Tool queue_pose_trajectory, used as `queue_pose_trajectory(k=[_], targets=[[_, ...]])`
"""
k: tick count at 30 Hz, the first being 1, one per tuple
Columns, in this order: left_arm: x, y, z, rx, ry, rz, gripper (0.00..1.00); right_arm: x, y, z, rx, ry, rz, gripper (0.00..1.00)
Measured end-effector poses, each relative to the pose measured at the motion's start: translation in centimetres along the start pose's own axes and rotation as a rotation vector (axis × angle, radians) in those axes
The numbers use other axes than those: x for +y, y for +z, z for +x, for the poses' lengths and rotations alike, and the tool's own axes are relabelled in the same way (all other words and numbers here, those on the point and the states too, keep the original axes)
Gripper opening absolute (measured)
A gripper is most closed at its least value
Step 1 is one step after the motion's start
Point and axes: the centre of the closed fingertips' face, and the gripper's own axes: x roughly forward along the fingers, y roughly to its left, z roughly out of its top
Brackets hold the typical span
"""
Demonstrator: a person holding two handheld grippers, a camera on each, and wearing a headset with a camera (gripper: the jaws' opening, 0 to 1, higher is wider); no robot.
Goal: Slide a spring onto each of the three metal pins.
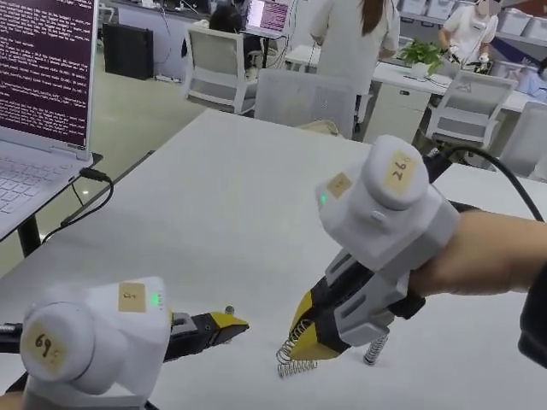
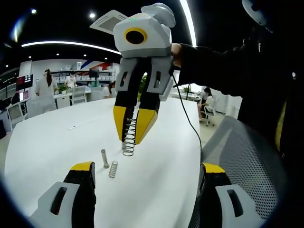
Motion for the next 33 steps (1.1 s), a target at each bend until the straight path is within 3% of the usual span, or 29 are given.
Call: queue_pose_trajectory(k=[3, 5, 17, 23, 33], targets=[[0.2, -0.1, -0.5, -0.007, 0.014, -0.002, 0.89, -0.2, 0.2, 0.0, 0.003, -0.002, -0.006, 0.08], [0.4, 0.1, -0.8, -0.033, 0.03, -0.016, 0.92, -0.4, 0.5, 0.1, 0.0, -0.001, -0.008, 0.08], [2.3, -1.1, -3.2, -0.043, 0.127, -0.044, 0.95, -2.3, 1.3, 0.8, 0.012, -0.014, -0.018, 0.08], [3.4, -1.1, -4.1, -0.059, 0.181, -0.046, 0.95, -3.5, 1.9, 1.2, 0.013, -0.016, -0.025, 0.08], [4.5, -2.0, -5.2, -0.044, 0.248, -0.044, 0.95, -5.4, 3.0, 2.4, 0.018, -0.021, -0.047, 0.08]])
